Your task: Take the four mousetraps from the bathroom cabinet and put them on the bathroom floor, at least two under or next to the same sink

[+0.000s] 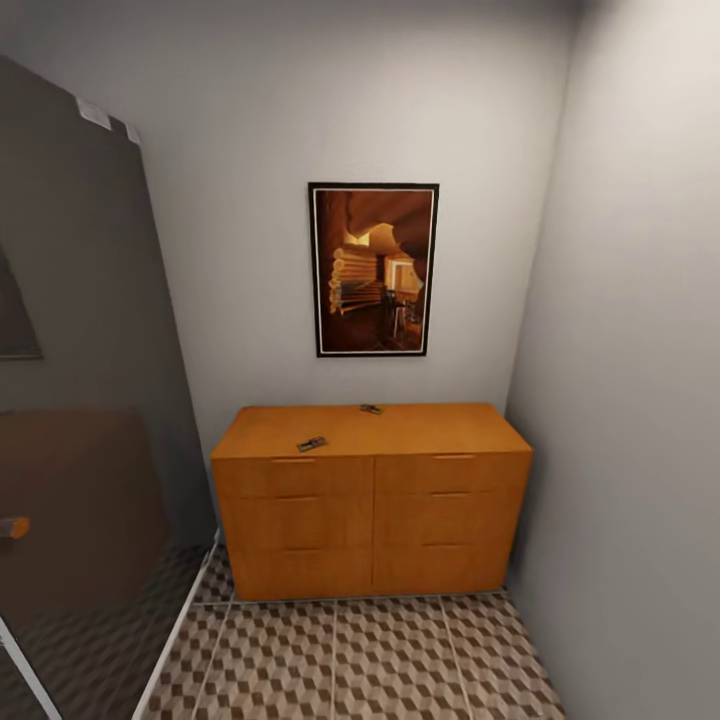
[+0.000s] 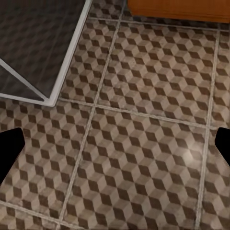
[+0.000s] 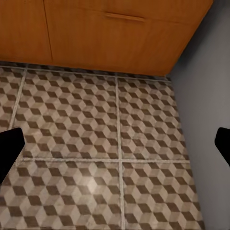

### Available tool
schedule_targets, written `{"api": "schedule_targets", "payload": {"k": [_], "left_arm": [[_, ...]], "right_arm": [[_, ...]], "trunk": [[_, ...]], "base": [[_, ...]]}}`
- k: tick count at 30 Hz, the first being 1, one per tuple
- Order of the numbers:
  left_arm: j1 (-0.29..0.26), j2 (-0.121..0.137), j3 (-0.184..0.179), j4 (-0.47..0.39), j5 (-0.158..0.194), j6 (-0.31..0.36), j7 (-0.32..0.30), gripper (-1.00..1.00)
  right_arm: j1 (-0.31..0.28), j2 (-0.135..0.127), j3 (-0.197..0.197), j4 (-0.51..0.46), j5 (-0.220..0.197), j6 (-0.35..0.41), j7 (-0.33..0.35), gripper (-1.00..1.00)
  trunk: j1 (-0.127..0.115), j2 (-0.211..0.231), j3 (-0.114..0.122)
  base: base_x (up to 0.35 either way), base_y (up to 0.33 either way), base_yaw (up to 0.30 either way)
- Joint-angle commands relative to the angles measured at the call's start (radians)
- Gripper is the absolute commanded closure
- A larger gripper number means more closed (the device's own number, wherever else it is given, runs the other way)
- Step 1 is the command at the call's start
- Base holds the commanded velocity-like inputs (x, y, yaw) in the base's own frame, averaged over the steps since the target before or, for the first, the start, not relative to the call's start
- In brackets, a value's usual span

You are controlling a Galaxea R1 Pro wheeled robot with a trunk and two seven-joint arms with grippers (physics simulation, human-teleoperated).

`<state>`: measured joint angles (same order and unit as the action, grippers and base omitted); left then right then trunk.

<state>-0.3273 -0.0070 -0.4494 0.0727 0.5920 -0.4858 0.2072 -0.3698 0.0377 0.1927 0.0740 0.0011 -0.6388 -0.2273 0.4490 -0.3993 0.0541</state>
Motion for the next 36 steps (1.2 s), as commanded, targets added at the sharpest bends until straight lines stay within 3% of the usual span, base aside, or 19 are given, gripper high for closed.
{"api": "schedule_targets", "payload": {"k": [1,36], "left_arm": [[-0.001,-0.001,-0.005,0.003,-0.003,-0.004,0.005,-1.00],[-0.001,0.000,-0.005,0.003,-0.003,-0.004,0.004,-1.00]], "right_arm": [[-0.001,0.001,0.008,0.004,0.000,-0.004,-0.007,-1.00],[-0.001,0.001,0.008,0.004,0.000,-0.004,-0.007,-1.00]], "trunk": [[0.001,-0.001,0.000],[0.001,-0.001,0.000]], "base": [[0.327,0.083,0.000],[0.320,0.032,0.000]]}}
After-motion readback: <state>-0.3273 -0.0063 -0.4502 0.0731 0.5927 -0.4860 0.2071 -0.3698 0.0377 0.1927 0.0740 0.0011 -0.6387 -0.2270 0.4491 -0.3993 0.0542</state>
